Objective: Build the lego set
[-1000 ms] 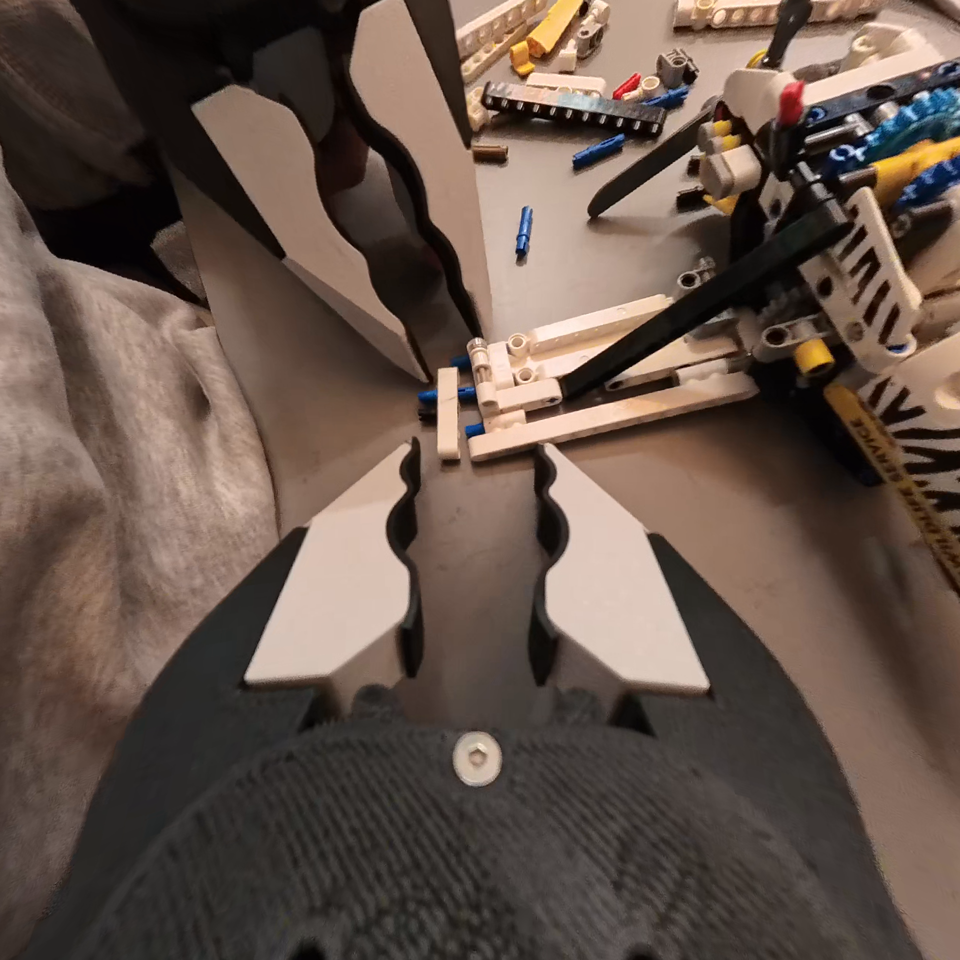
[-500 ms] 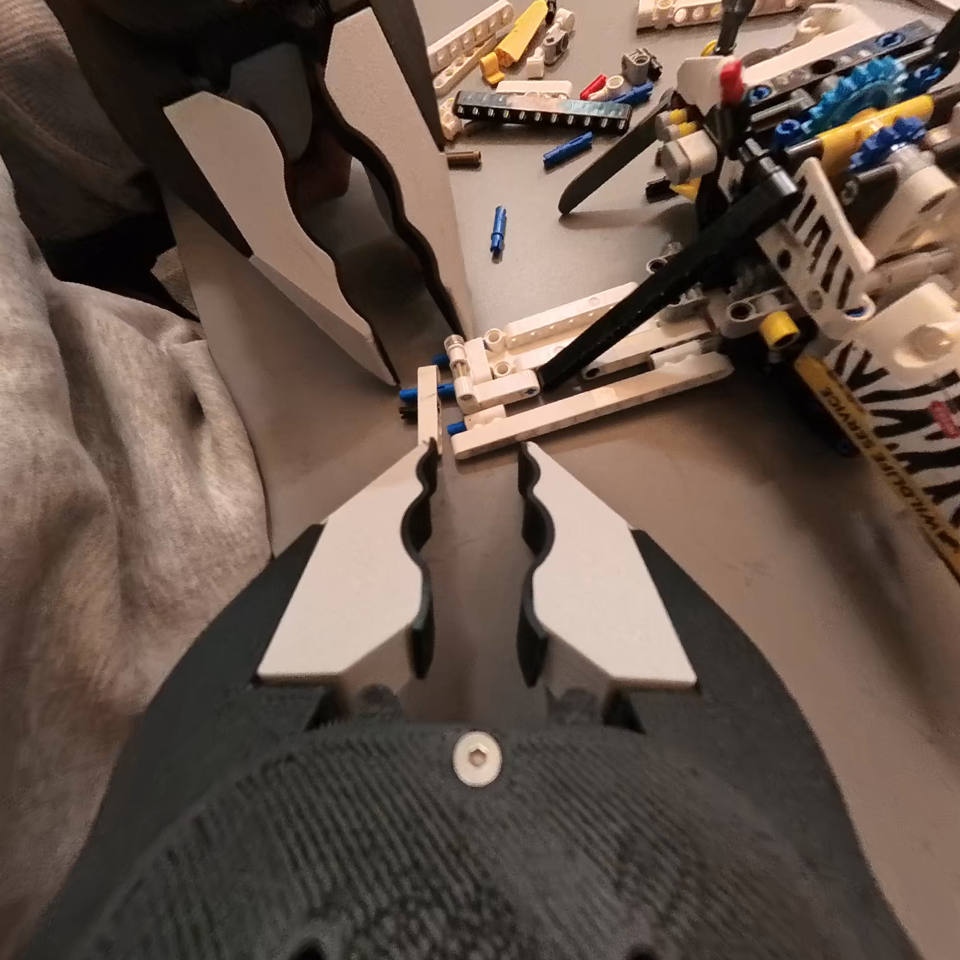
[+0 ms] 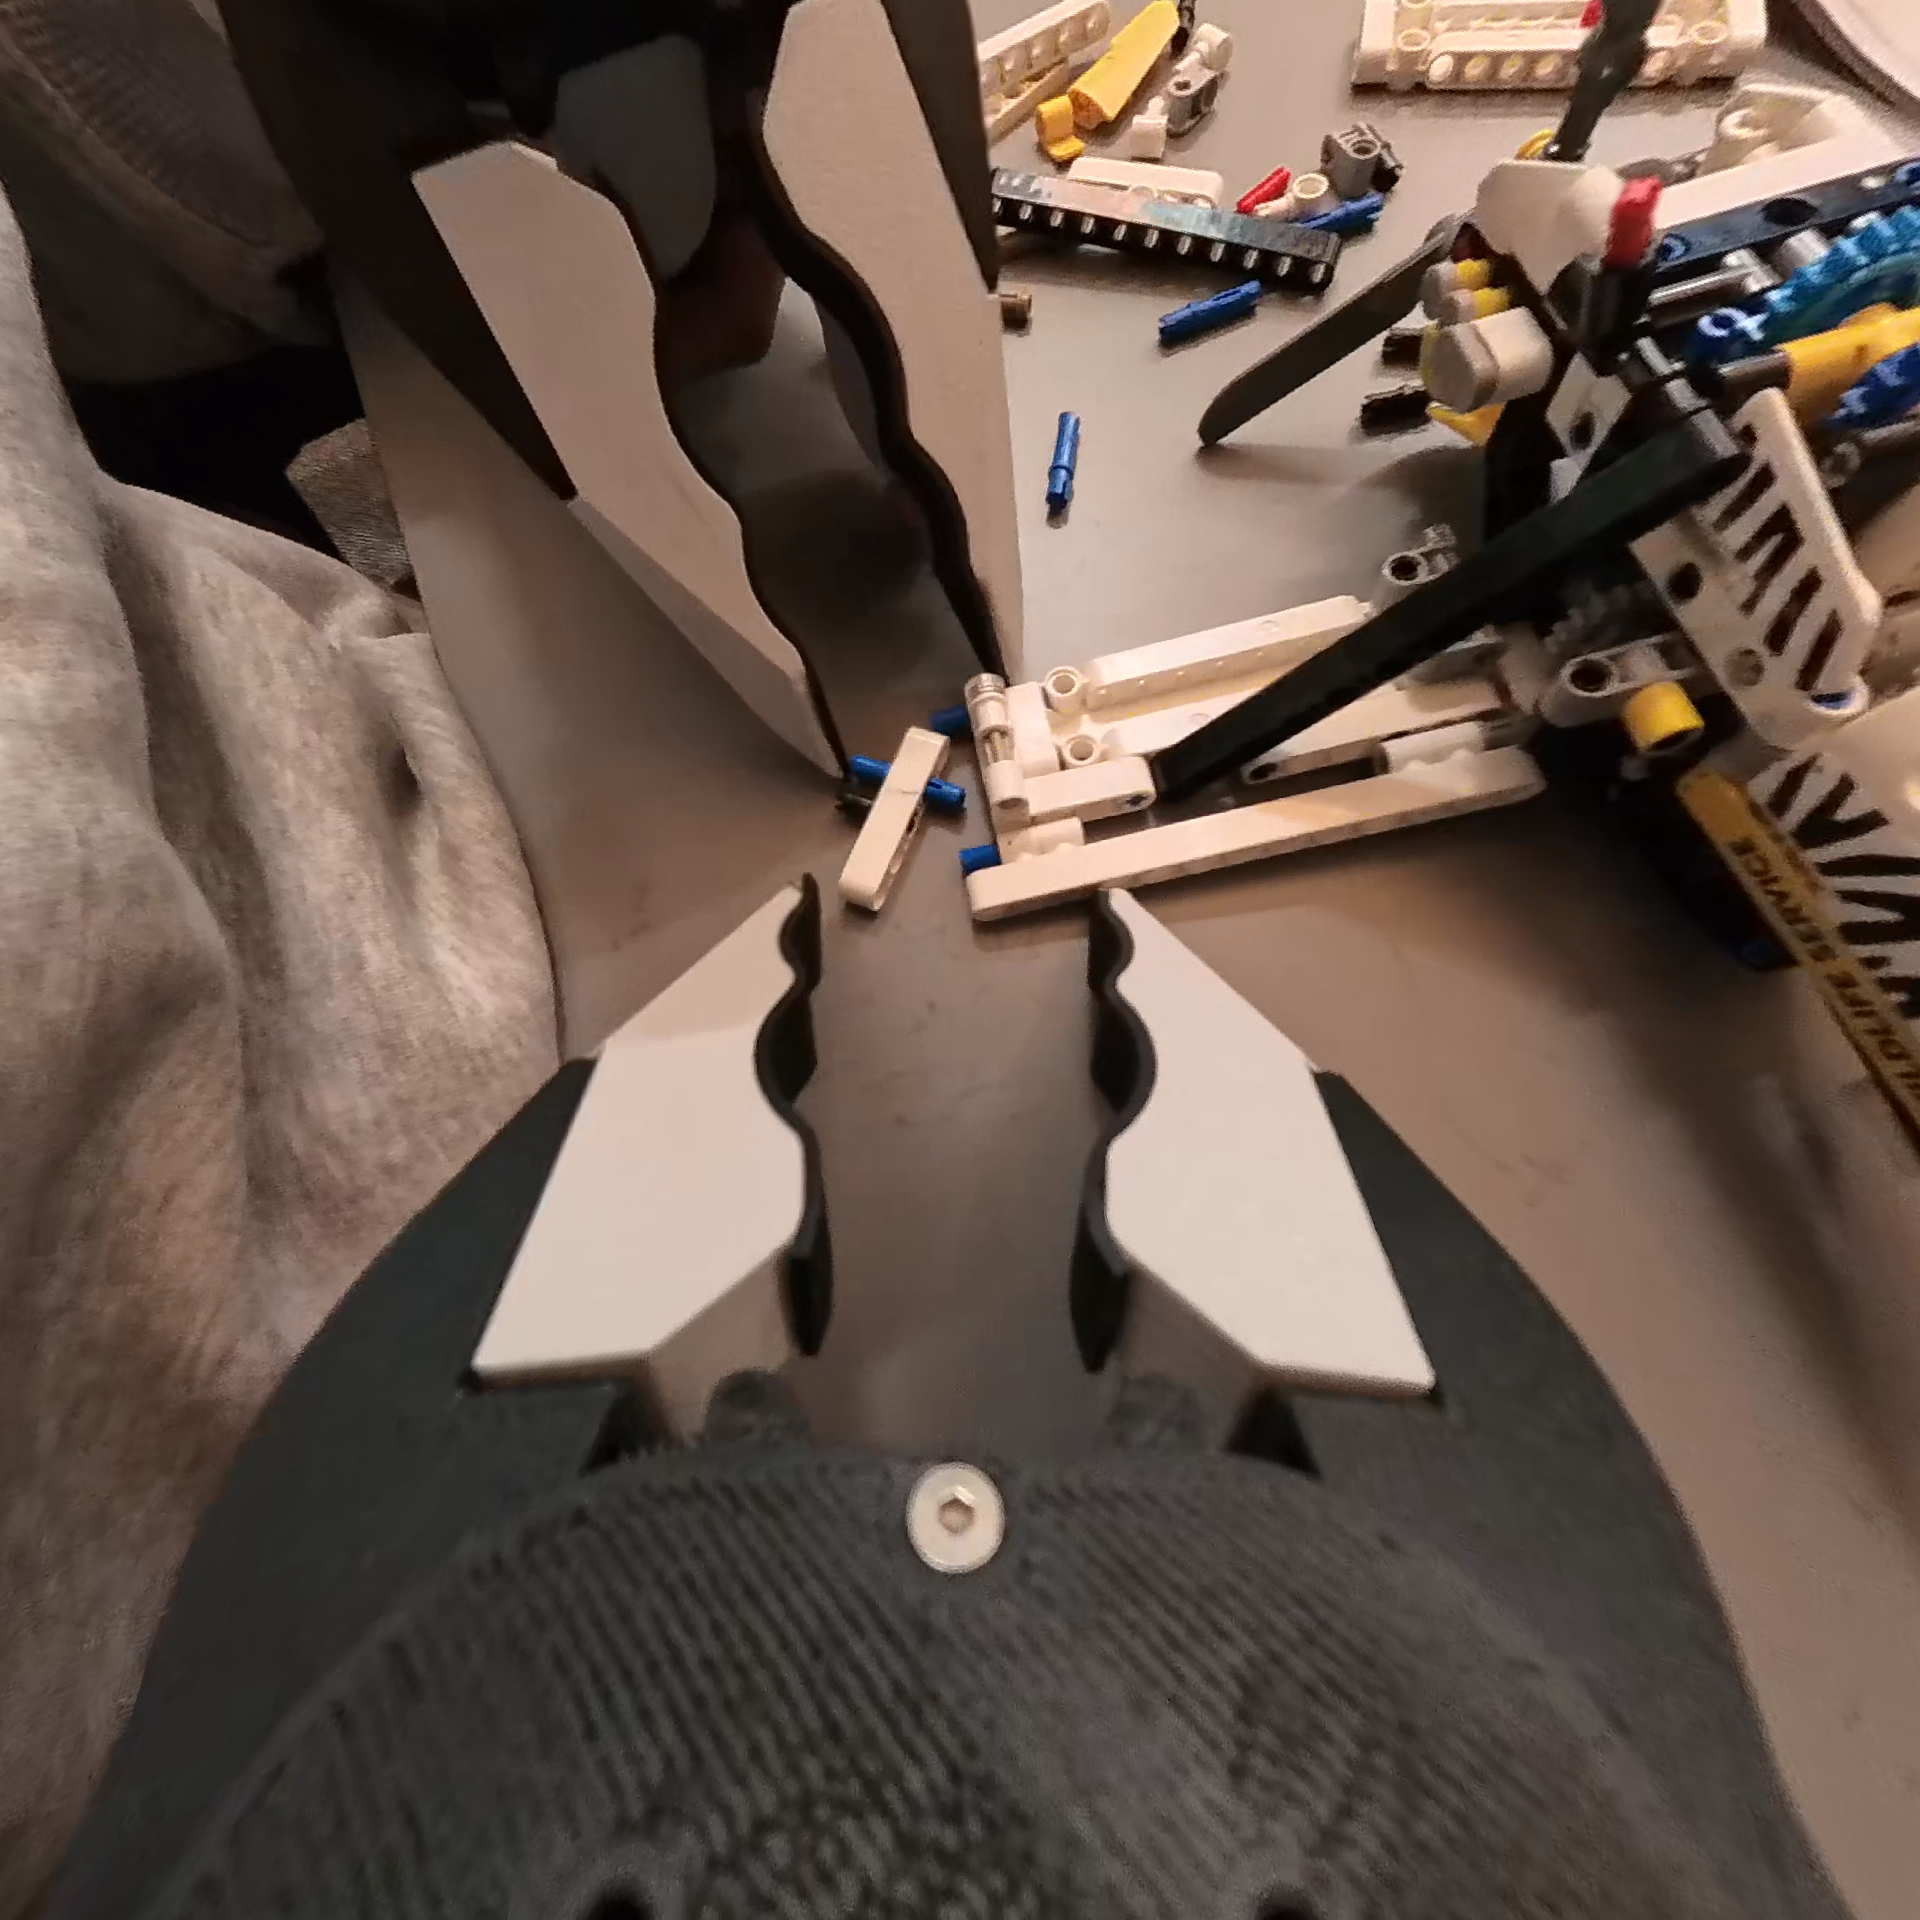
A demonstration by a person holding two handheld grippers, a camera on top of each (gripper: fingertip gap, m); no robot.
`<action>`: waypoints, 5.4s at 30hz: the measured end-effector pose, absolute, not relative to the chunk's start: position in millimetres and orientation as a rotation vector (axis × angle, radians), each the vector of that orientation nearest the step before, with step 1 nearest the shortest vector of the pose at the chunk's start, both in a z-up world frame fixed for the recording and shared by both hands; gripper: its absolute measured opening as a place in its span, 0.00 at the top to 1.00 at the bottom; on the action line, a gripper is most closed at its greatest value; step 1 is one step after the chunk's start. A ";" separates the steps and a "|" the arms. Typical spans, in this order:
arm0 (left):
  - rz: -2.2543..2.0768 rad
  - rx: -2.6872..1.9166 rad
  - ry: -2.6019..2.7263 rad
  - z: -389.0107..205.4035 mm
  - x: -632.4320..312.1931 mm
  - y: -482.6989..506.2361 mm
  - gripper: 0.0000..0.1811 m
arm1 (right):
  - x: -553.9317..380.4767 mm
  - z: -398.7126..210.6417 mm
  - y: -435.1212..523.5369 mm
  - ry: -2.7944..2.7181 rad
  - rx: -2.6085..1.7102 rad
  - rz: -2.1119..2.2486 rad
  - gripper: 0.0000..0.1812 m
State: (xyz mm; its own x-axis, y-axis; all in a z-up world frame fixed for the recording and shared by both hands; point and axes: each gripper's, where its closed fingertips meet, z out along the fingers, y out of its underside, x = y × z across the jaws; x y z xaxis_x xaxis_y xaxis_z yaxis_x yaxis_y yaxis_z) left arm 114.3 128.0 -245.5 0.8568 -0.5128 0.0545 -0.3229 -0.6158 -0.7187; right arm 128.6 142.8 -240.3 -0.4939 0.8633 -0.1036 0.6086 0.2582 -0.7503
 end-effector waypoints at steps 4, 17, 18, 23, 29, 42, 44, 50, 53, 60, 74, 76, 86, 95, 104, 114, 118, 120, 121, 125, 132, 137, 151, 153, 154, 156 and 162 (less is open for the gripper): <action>-0.348 -2.285 0.591 -245.3 114.0 128.3 0.82 | 126.0 -242.0 143.7 -2.179 -1.335 1.021 0.72; -0.340 -2.284 0.584 -245.3 112.8 130.3 0.82 | 123.9 -243.3 146.7 -2.187 -1.290 0.990 0.72; -0.326 -2.285 0.588 -245.9 112.6 130.3 0.81 | 123.7 -243.0 147.1 -2.185 -1.301 1.001 0.73; -0.364 -2.288 0.579 -245.6 113.4 129.9 0.80 | 124.6 -239.5 147.2 -2.191 -1.381 1.127 0.73; -0.583 -2.255 0.337 -233.3 107.7 141.1 0.84 | 124.9 -238.8 147.1 -2.200 -1.396 1.161 0.74; -0.296 -2.310 0.365 -234.9 100.9 141.2 0.82 | 130.7 -238.7 151.6 -2.176 -1.370 1.042 0.71; -0.302 -2.314 0.347 -234.4 98.7 137.8 0.82 | 132.4 -232.0 143.5 -2.142 -1.356 1.099 0.74; -0.313 -2.337 0.392 -243.0 102.6 131.1 0.81 | 133.4 -240.6 126.4 -2.179 -1.366 1.081 0.84; -0.302 -2.332 0.456 -245.1 107.5 130.4 0.80 | 132.4 -242.2 123.4 -2.210 -1.318 1.053 0.94; -0.283 -2.305 0.547 -244.3 108.5 129.4 0.77 | 123.2 -237.4 124.5 -2.244 -1.201 0.983 0.96; -0.242 -2.281 0.549 -244.7 103.1 127.6 0.78 | 116.0 -235.0 133.5 -2.201 -1.138 0.815 0.89; -0.233 -2.283 0.544 -244.9 101.8 128.5 0.78 | 119.4 -232.1 136.4 -2.176 -1.152 0.830 0.88; -0.258 -2.294 0.544 -246.5 101.6 130.2 0.76 | 115.0 -244.1 157.1 -2.078 -1.369 0.908 0.61; -0.305 -2.225 0.539 -235.4 101.5 128.2 0.82 | 113.1 -245.4 153.9 -2.160 -1.326 0.970 0.65; -0.193 -2.257 0.637 -245.6 99.2 132.6 0.79 | 114.2 -245.4 154.5 -2.208 -1.266 0.991 0.66; -0.234 -2.259 0.647 -245.4 101.9 132.8 0.85 | 110.5 -245.0 157.4 -2.198 -1.273 0.989 0.73; -0.269 -2.263 0.640 -245.1 102.1 133.2 0.85 | 110.2 -244.9 156.6 -2.191 -1.281 0.986 0.74; -0.283 -2.264 0.640 -244.9 102.8 133.6 0.85 | 110.0 -244.9 156.6 -2.186 -1.286 0.985 0.74; -0.287 -2.266 0.639 -245.1 103.0 133.8 0.85 | 109.9 -244.9 156.7 -2.184 -1.290 0.985 0.74; -0.286 -2.266 0.639 -245.1 103.1 133.8 0.85 | 110.4 -244.8 155.6 -2.181 -1.300 0.989 0.74; -0.292 -2.264 0.629 -244.2 103.8 134.7 0.86 | 108.8 -243.7 156.6 -2.158 -1.345 1.010 0.75; -0.289 -2.262 0.623 -243.8 103.9 135.2 0.86 | 108.6 -244.6 154.7 -2.132 -1.355 0.971 0.73; -0.265 -2.258 0.618 -243.2 103.2 136.2 0.86 | 107.6 -244.2 155.4 -2.095 -1.388 0.947 0.77; -0.269 -2.259 0.616 -243.2 103.1 136.3 0.86 | 107.7 -244.0 155.6 -2.092 -1.399 0.954 0.77; -0.268 -2.258 0.616 -243.1 103.1 136.3 0.86 | 107.7 -244.0 155.6 -2.093 -1.396 0.954 0.77; -0.259 -2.252 0.623 -242.6 103.4 136.2 0.86 | 107.9 -243.9 155.8 -2.099 -1.385 0.952 0.77; -0.259 -2.232 0.612 -239.1 109.3 136.5 0.90 | 109.9 -242.9 156.2 -2.109 -1.424 0.996 0.78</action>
State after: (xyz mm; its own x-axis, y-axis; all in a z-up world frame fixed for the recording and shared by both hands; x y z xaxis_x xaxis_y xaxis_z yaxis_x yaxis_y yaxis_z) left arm 109.3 136.5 -239.1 0.8627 -0.5056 -0.0104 -0.3438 -0.5712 -0.7453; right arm 109.9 156.2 -242.9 -0.3971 0.9160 -0.0577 0.6264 0.2246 -0.7464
